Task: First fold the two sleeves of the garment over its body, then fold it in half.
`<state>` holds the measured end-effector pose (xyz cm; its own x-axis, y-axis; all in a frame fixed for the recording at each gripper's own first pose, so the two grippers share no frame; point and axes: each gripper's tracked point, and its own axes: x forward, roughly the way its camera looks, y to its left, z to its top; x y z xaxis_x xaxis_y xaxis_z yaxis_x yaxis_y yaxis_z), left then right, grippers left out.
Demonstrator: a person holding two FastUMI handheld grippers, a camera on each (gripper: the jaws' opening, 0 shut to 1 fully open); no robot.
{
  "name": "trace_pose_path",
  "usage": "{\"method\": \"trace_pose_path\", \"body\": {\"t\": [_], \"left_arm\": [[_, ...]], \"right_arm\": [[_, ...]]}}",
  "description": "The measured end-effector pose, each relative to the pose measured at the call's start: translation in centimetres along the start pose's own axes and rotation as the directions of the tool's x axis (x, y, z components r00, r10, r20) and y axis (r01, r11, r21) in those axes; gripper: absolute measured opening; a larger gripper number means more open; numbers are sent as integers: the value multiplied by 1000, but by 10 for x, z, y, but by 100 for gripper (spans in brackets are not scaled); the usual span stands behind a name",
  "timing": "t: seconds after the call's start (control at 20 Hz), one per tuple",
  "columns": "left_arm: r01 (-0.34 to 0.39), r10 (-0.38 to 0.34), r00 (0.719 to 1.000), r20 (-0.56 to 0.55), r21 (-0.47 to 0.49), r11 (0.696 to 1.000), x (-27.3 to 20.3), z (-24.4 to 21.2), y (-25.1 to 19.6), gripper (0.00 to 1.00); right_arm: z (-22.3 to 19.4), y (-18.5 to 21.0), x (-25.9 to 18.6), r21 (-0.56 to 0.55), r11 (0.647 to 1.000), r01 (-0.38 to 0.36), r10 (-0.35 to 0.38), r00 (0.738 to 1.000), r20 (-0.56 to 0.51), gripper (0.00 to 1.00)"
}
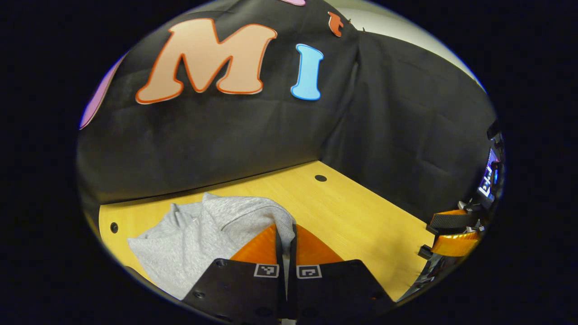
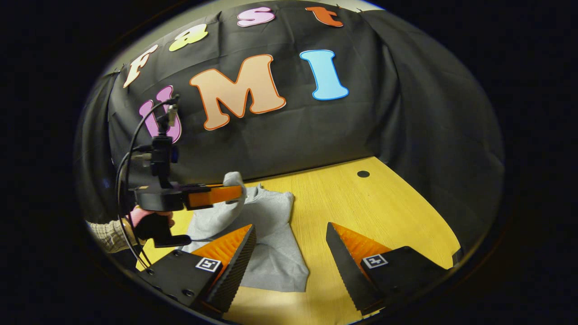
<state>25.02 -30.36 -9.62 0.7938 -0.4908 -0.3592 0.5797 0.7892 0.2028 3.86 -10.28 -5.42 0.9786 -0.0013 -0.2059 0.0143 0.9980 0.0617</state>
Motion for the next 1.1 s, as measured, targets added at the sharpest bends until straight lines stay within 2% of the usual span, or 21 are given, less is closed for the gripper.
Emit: {"method": "trace_pose_path", "body": {"t": [0.25,0.35,0.45,0.5,0.6,0.65,0.7,0.85,1.0,1.1], "left_arm": [[-16,16,998,-62,2,1000,66,-25,1,1],[3,-4,995,-95,-16,1000,84,-40,1,2],[33,-38,993,-111,-43,999,98,-52,0,12],[44,-50,991,-123,-52,998,101,-57,-1,33],[15,-22,986,-164,-42,999,98,-69,10,76],[17,-24,987,-159,-49,999,93,-67,12,98],[21,-29,989,-147,-59,998,88,-65,14,94],[12,-16,995,-95,-50,999,60,-45,25,94],[15,-17,998,-55,-27,1000,17,-27,34,94],[-11,11,999,-32,-5,1000,-19,-22,49,93]], "right_arm": [[0,-14,19,-2,1000,-11,11,1000,-19,98],[-3,-19,24,-6,1000,-13,13,999,-32,98],[-7,-20,30,-2,1000,-16,16,999,-44,98],[-9,-20,31,-1,1000,-18,18,999,-50,98],[-13,-19,36,-10,1000,-23,22,998,-58,98],[-15,-18,38,-17,1000,-25,24,998,-61,94],[-19,-17,40,-22,999,-29,27,997,-70,98],[-33,-10,50,-33,998,-50,46,994,-103,98],[-46,2,56,-62,994,-85,76,988,-135,98],[-56,8,59,-88,990,-107,92,983,-157,98]]}}
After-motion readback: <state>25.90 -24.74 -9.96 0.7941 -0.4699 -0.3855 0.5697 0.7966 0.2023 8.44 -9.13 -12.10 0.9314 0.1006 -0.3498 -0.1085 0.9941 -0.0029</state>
